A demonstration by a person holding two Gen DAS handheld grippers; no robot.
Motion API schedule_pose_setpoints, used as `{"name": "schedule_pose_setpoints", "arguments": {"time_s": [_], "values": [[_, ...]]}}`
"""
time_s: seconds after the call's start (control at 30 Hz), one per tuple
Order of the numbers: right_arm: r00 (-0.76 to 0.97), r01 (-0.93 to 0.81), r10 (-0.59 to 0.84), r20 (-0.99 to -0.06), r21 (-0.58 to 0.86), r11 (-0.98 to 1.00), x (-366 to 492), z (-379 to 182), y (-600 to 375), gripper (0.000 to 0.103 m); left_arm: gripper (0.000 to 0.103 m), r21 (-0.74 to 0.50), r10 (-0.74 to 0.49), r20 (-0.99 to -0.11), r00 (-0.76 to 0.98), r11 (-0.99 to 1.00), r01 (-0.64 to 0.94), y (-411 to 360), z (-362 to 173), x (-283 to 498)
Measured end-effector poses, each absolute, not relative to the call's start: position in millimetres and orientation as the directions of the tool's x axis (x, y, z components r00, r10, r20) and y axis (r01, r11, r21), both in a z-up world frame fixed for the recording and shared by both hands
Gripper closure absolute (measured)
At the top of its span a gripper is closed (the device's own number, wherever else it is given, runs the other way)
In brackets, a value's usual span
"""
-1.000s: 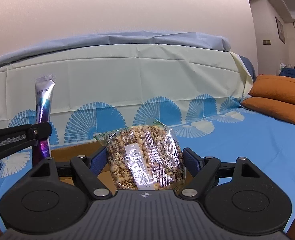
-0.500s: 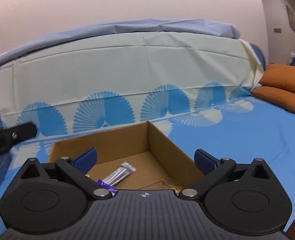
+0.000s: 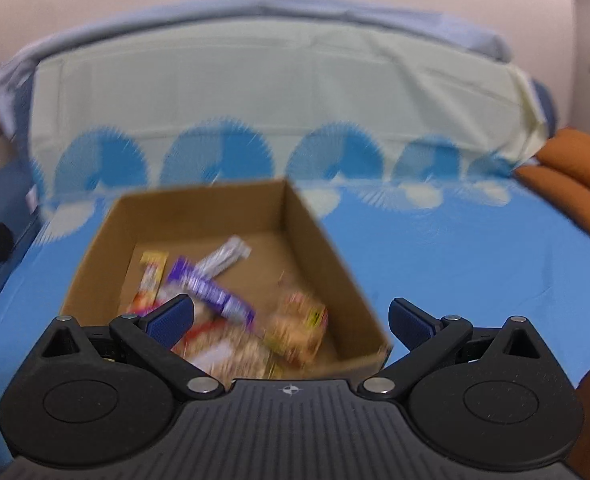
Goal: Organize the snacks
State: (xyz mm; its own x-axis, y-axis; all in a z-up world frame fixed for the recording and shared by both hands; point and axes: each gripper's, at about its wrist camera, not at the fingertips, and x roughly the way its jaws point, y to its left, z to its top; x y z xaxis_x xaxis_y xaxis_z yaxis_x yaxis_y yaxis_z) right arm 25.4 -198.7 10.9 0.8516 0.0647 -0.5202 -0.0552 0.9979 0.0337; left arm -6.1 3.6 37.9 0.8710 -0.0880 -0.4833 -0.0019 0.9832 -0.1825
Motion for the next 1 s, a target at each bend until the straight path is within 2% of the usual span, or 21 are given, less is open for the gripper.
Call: {"name": "schedule_pose_setpoints", "arguments": {"time_s": [0.13, 0.2, 0.3, 0.5, 1.0], "values": [[0.814, -0.108, 0.09, -0.573, 0.002, 0.994, 26.5, -2.7, -200.9, 0.001, 0.0, -0.128, -0.03, -0.585, 0.81, 0.99, -0.056, -3.7, -1.9, -4.3], [0.809, -0.105, 0.097, -0.579, 0.02, 0.994, 29.1, -5.6, -205.0, 0.001, 0.0, -0.14, -0.024, -0.628, 0.778, 0.987, -0.083, -1.2, -10.3, 4.4], [0.783, -0.115, 0.126, -0.609, 0.057, 0.992, 35.7, -11.9, -208.3, 0.001, 0.0, -0.155, -0.029, -0.644, 0.764, 0.984, -0.093, 3.3, -15.7, 14.9], [0.785, -0.115, 0.102, -0.611, 0.019, 0.993, 37.0, -16.3, -203.8, 0.001, 0.0, -0.157, -0.029, -0.685, 0.728, 0.982, -0.108, 2.2, -24.1, 24.0], [0.785, -0.137, 0.099, -0.611, -0.016, 0.99, 38.2, -17.7, -197.4, 0.001, 0.0, -0.153, -0.036, -0.695, 0.718, 0.983, -0.099, -8.1, -25.9, 26.2]]}}
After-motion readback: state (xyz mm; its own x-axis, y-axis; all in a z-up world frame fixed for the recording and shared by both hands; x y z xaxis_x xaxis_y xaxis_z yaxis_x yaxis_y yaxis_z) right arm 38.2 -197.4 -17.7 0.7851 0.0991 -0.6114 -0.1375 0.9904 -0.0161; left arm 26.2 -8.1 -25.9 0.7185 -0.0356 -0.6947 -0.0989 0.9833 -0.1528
